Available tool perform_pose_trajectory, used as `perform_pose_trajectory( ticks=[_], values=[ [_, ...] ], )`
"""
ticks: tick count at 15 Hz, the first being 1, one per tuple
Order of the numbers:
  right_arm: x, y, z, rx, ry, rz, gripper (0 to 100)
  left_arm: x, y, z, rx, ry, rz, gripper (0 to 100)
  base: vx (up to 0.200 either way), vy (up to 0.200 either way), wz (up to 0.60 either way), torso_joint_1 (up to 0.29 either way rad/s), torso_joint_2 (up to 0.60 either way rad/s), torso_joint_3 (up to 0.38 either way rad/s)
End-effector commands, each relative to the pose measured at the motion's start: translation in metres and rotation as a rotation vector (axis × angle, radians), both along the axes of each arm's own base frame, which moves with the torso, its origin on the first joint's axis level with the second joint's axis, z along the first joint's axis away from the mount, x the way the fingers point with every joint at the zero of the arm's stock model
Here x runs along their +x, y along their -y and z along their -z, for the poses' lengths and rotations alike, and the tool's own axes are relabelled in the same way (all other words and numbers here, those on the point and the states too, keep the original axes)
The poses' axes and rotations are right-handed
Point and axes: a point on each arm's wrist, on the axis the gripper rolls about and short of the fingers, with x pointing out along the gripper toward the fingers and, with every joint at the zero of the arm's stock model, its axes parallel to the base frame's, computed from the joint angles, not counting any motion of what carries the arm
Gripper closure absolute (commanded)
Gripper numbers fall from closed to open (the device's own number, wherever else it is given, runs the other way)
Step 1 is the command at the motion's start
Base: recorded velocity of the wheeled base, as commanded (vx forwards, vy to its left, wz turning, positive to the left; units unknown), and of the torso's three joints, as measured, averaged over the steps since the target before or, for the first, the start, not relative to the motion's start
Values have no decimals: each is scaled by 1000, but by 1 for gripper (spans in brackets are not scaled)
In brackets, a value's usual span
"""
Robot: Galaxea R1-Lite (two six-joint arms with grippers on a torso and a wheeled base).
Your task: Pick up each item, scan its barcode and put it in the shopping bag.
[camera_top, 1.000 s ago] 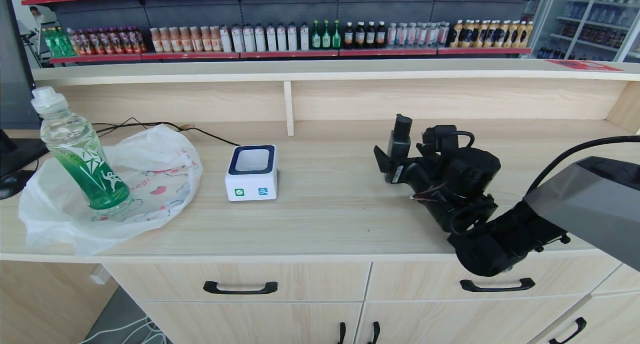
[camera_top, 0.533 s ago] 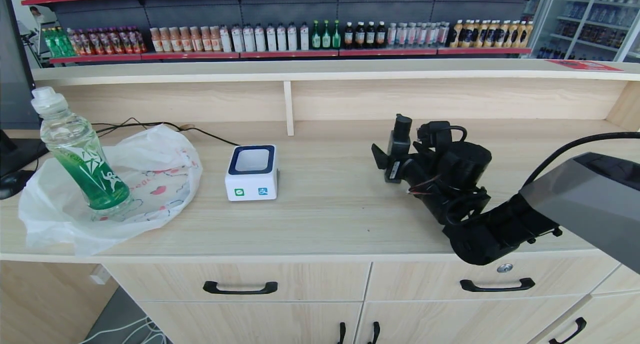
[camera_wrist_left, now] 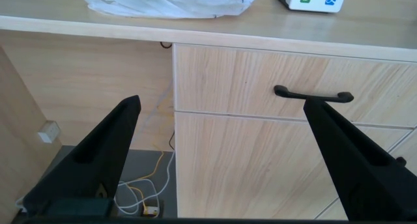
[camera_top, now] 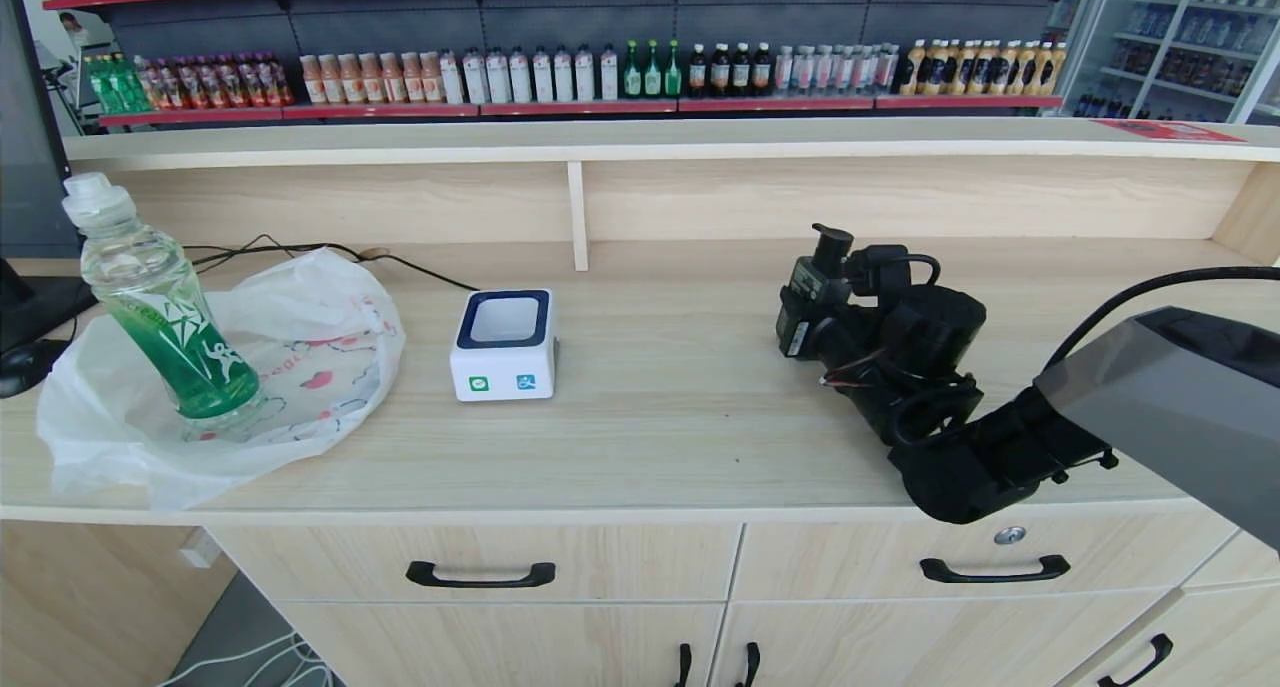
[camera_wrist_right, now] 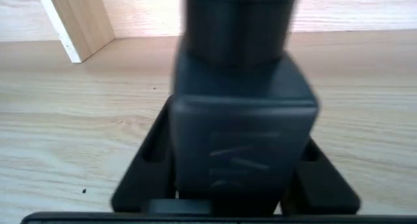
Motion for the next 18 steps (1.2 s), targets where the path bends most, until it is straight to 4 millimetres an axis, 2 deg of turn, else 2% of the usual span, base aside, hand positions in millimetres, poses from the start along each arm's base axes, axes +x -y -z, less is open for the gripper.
perform_pose_trajectory(
  ticks=[1,6,8,11,14,15,18],
  values=[
    [0,0,0,0,6,1,100,0,0,0,0,1,0,0,0,0,0,0,0,0],
    [-4,0,-20,17,69,-2,100,0,0,0,0,1,1,0,0,0,0,0,0,0],
    [-16,-5,-34,37,115,-14,100,0,0,0,1,1,0,0,0,0,0,0,0,0],
    [-45,-9,-47,35,201,-38,100,0,0,0,3,1,1,0,0,0,0,0,0,0],
    [-82,-8,-48,36,210,-82,100,0,0,0,3,-1,1,0,0,0,0,0,0,0],
    [-86,-8,-47,32,201,-88,100,0,0,0,3,-1,1,0,0,0,0,0,0,0],
    [-117,1,-61,52,199,-113,100,0,0,0,3,-1,1,0,0,0,0,0,0,0]
  ],
)
